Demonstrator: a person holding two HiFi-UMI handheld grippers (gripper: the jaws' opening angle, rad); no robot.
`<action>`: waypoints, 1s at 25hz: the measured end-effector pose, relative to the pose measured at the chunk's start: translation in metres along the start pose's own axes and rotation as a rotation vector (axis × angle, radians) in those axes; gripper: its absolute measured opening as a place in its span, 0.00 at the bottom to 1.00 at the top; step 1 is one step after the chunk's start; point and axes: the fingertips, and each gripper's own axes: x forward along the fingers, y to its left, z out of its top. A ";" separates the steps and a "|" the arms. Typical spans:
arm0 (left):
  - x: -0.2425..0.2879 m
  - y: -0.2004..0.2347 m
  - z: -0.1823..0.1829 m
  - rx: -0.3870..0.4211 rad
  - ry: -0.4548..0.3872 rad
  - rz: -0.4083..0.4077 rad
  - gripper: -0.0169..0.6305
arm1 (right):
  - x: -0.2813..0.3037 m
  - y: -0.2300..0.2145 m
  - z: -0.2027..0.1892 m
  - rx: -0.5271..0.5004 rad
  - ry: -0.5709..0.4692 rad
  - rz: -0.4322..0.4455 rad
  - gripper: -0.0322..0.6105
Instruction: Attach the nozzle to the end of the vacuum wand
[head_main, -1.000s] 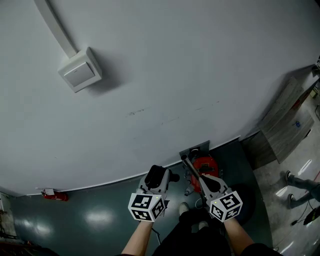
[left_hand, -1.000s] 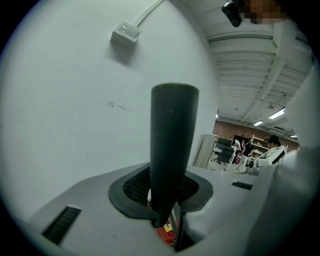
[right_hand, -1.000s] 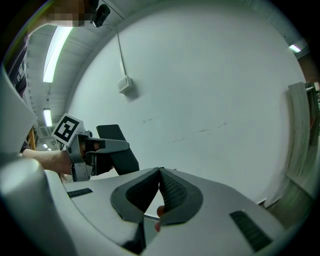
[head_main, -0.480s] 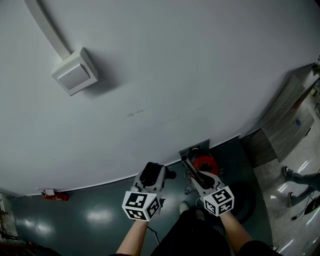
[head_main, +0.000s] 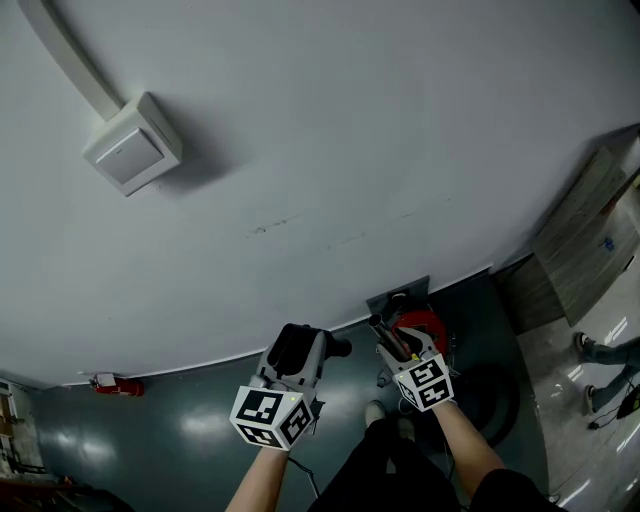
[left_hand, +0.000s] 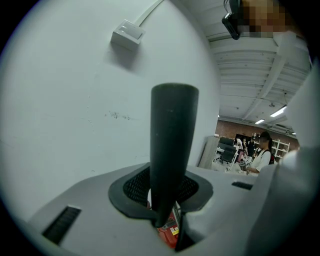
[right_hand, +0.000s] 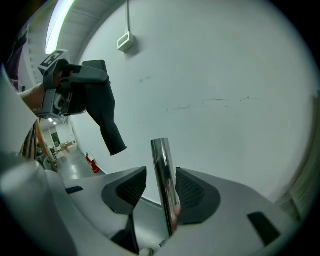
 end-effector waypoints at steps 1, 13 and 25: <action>0.001 0.001 -0.001 0.002 0.002 0.002 0.16 | 0.006 -0.001 -0.002 -0.011 0.008 0.005 0.32; 0.008 0.009 -0.004 -0.002 0.006 0.015 0.16 | 0.036 -0.008 -0.012 -0.105 0.052 -0.025 0.32; 0.012 -0.005 0.024 0.008 -0.042 -0.022 0.16 | 0.024 -0.006 -0.015 -0.139 0.050 -0.046 0.30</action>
